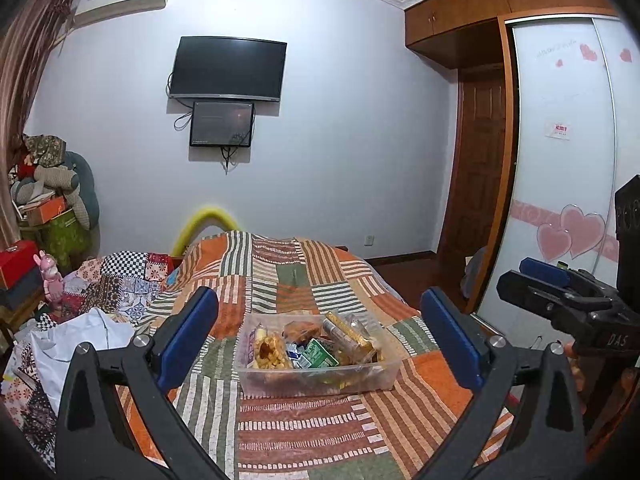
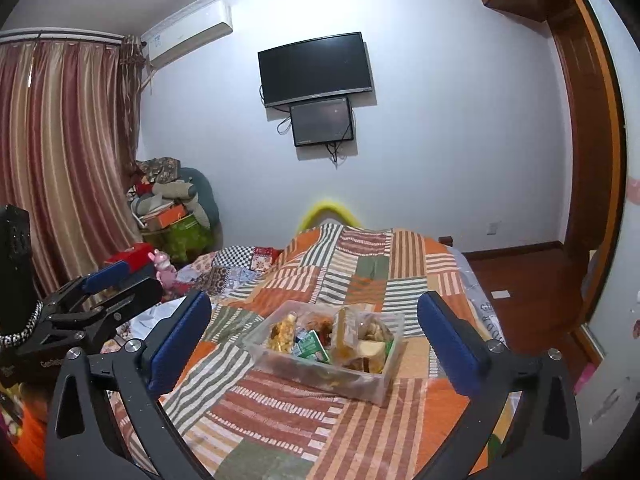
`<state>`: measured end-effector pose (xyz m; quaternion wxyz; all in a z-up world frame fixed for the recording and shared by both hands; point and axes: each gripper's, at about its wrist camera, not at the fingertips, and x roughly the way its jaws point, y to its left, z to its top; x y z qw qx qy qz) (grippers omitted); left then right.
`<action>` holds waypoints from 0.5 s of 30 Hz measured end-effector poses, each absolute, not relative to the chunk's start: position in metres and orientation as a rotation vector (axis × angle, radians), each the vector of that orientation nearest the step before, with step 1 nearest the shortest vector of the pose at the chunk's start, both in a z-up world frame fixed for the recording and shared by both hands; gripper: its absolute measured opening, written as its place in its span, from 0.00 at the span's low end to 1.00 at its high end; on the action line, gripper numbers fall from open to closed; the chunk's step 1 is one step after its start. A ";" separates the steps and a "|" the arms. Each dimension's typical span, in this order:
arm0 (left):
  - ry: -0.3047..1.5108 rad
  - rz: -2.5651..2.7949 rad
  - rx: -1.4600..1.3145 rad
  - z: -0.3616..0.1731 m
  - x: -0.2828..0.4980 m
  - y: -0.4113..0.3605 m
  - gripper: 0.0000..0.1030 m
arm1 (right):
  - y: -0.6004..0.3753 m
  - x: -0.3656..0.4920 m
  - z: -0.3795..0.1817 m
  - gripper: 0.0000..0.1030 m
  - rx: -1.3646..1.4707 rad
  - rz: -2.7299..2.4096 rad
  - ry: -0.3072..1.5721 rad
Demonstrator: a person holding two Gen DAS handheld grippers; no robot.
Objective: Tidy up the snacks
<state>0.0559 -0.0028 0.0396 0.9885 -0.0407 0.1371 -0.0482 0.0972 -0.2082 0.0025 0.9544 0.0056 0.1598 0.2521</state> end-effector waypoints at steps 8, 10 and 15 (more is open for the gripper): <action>0.283 -0.092 -0.082 0.038 0.056 -0.002 1.00 | -0.214 0.095 0.000 1.00 0.025 0.500 0.327; 0.285 -0.091 -0.085 0.037 0.056 -0.002 1.00 | -0.214 0.095 0.001 1.00 0.026 0.498 0.327; 0.290 -0.089 -0.086 0.037 0.057 0.000 1.00 | -0.216 0.093 0.001 1.00 0.029 0.497 0.327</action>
